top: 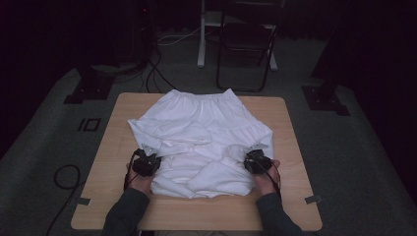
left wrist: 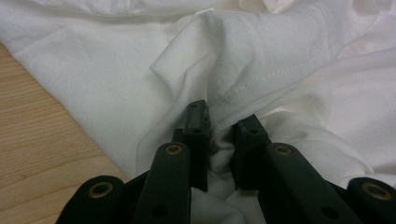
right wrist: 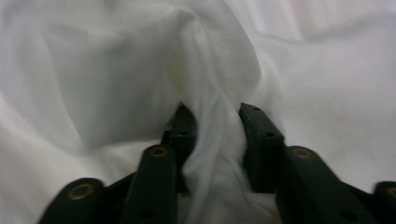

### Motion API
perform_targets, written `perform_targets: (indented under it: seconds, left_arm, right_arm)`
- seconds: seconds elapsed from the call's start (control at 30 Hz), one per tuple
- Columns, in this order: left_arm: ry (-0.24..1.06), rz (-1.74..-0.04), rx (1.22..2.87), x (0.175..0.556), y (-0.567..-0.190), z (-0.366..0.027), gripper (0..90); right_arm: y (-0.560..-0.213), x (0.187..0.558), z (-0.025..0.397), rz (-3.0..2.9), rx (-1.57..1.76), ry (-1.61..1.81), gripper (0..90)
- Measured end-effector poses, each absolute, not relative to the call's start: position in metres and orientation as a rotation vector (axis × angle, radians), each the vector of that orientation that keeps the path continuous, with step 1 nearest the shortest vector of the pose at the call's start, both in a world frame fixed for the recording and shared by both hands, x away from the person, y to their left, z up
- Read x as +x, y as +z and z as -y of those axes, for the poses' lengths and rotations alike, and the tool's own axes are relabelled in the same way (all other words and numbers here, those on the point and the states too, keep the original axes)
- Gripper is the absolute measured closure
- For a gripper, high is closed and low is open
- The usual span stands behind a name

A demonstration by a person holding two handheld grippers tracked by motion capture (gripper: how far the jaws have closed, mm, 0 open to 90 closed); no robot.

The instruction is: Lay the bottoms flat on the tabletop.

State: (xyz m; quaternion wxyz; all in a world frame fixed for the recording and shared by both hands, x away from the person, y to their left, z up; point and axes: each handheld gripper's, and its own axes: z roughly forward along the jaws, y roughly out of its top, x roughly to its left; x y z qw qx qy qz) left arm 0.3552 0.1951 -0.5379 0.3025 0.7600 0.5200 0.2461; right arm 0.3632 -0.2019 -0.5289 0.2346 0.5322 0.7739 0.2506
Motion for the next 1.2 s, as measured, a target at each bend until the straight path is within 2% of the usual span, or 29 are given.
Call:
perform_targets:
  seconds: [0.13, 0.33, 0.6, 0.67, 0.77, 0.87, 1.07, 1.2]
  left_arm:
    - [0.655, -1.375, 2.012, 0.355, -0.538, -0.195, 78.6]
    - [0.658, -1.373, 2.012, 0.355, -0.539, -0.195, 78.6]
    - [0.656, -1.381, 2.012, 0.355, -0.538, -0.195, 78.6]
    - [0.642, -1.391, 2.013, 0.356, -0.537, -0.194, 77.9]
    - [0.604, -1.378, 2.012, 0.357, -0.530, -0.196, 70.5]
    - [0.604, -1.356, 1.999, 0.355, -0.519, -0.198, 62.6]
    - [0.605, -1.322, 1.953, 0.352, -0.497, -0.203, 54.1]
    - [0.613, -1.307, 1.930, 0.354, -0.485, -0.204, 50.8]
  right_arm:
    - [-0.528, 0.345, 0.228, -2.065, 1.545, 0.667, 76.9]
    - [-0.529, 0.317, 0.264, -1.998, 1.639, 0.658, 77.0]
    - [-0.523, 0.287, 0.301, -1.909, 1.714, 0.643, 74.9]
    - [-0.519, 0.281, 0.305, -1.914, 1.698, 0.703, 68.7]
    - [-0.505, 0.273, 0.303, -1.924, 1.606, 0.811, 57.2]
    - [-0.482, 0.269, 0.296, -1.912, 1.516, 0.909, 50.1]
    - [-0.448, 0.280, 0.264, -1.942, 1.349, 1.015, 46.2]
    - [-0.452, 0.301, 0.244, -1.975, 1.310, 1.029, 46.2]
